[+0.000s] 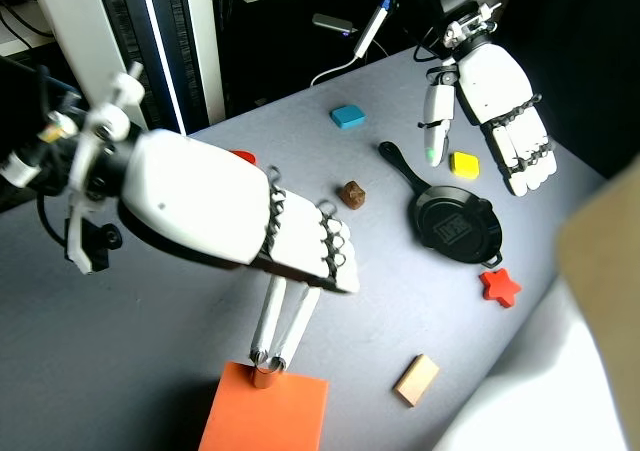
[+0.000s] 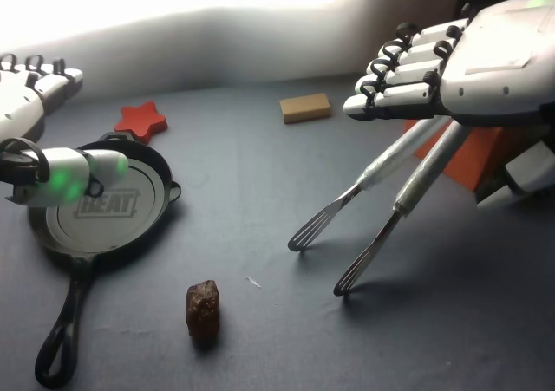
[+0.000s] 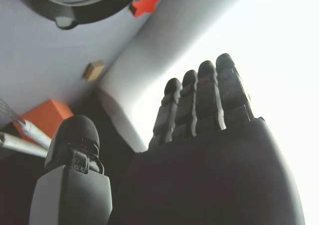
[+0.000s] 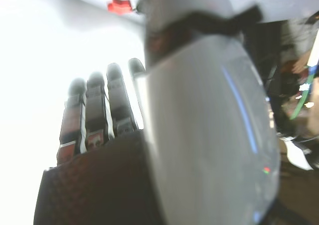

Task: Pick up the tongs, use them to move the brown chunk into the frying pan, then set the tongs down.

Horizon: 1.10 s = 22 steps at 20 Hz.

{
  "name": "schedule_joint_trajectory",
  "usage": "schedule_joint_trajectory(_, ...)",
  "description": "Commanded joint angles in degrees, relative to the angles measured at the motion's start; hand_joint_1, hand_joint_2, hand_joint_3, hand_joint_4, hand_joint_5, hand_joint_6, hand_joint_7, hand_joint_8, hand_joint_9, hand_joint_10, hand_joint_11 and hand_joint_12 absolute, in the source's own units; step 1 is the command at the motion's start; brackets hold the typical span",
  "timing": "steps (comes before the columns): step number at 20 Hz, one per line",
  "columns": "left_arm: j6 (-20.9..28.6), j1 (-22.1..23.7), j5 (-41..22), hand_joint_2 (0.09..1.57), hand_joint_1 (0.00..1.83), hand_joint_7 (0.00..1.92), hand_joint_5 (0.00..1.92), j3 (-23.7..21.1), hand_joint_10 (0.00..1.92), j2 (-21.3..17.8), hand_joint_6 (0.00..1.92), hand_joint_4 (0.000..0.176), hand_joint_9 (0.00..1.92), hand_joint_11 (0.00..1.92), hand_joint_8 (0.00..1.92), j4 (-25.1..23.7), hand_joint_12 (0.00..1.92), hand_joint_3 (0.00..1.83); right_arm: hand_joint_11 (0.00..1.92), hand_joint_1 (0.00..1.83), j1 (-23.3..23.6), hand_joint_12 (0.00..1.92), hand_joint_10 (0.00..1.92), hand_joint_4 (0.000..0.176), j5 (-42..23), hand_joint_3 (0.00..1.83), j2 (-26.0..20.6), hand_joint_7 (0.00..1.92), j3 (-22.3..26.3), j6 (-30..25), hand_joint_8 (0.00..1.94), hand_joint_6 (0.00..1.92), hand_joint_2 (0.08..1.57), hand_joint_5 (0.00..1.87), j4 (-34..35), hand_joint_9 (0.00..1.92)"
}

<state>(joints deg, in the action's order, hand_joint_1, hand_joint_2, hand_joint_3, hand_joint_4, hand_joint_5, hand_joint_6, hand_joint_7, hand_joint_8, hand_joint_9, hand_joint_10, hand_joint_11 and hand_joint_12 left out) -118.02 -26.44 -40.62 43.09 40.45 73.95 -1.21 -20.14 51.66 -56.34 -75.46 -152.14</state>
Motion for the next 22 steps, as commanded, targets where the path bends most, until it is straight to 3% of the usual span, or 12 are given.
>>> schedule_joint_trajectory(1,0.57,0.25,-4.39,1.25,0.08,0.00,0.00,0.20,0.00,-0.51,0.00,0.000,0.00,0.00,0.00,-3.12,0.00,0.00,0.00,0.98,1.13,0.00,0.00,0.000,3.94,0.00,-0.02,0.00,-0.13,-5.78,0.00,0.00,0.93,0.00,-6.59,0.00)
schedule_joint_trajectory(3,0.73,0.26,-4.39,1.25,0.06,0.00,0.00,0.09,0.00,-0.51,0.00,0.000,0.00,0.00,0.00,-3.14,0.00,0.00,0.00,0.99,1.76,0.00,0.00,0.000,3.02,0.00,1.25,0.00,-0.40,-15.30,0.00,0.00,0.92,0.00,-18.25,0.00)
schedule_joint_trajectory(5,0.77,0.62,-4.45,1.26,0.07,0.00,0.00,-0.03,0.00,-0.51,0.00,0.000,0.00,0.00,0.00,-3.13,0.00,0.00,0.00,0.97,2.32,0.00,0.00,0.000,0.66,0.00,3.32,0.00,-2.18,-19.95,0.00,0.00,0.93,0.00,-20.44,0.00)
schedule_joint_trajectory(14,0.26,0.31,-5.47,1.25,0.10,0.00,0.00,-0.29,0.00,-0.48,0.00,0.000,0.00,0.00,0.00,-2.41,0.00,0.00,0.00,1.01,1.34,0.00,0.00,0.000,-0.44,0.00,12.75,0.00,-10.81,-18.97,0.00,0.00,0.95,0.00,-20.44,0.00)
schedule_joint_trajectory(22,0.21,0.25,-6.17,1.25,0.14,0.00,0.00,-1.44,0.00,-0.49,0.00,0.000,0.00,0.00,0.00,-0.99,0.00,0.00,0.00,1.04,0.96,0.00,0.00,0.000,-2.65,0.00,13.93,0.00,-12.58,-20.07,0.00,0.00,0.98,0.00,-20.44,0.00)
